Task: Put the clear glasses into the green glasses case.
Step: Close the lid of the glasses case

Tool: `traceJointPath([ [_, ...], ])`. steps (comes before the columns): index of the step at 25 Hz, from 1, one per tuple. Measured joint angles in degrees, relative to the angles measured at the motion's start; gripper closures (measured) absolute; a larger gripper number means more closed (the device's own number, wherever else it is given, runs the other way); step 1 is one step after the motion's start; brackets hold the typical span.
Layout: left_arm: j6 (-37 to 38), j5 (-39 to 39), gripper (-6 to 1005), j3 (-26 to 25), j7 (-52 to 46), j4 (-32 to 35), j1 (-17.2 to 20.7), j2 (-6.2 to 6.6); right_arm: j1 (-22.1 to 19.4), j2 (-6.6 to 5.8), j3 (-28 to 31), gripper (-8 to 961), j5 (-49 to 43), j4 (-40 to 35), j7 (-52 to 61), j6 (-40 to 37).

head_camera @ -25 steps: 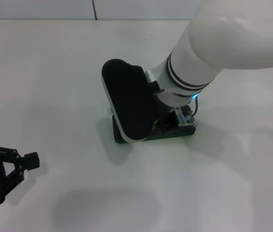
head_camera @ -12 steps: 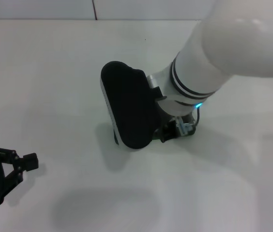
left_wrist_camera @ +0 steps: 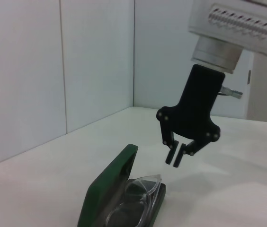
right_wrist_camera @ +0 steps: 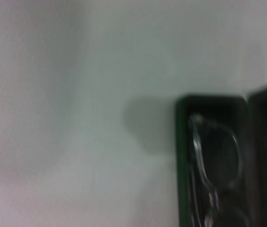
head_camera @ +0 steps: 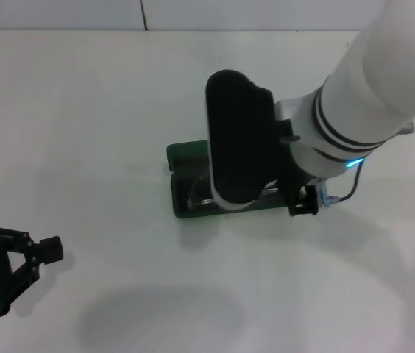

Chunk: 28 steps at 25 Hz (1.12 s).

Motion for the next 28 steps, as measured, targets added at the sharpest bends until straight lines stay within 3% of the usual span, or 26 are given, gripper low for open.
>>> traceJointPath([
  [3, 0.02, 0.01, 950, 0.11, 0.00, -0.05, -0.17, -0.11, -0.40, 0.01, 0.88, 899, -0.97, 0.81, 2.27, -0.65],
  [19, 0.02, 0.01, 949, 0.21, -0.37, -0.85, -0.94, -0.23, -2.03, 0.01, 5.00, 898, 0.32, 5.50, 4.09, -1.80],
  [28, 0.01, 0.01, 949, 0.20, -0.25, -0.94, -0.99, -0.37, -1.75, 0.00, 5.47, 899, 0.32, 10.29, 2.86, 2.52],
])
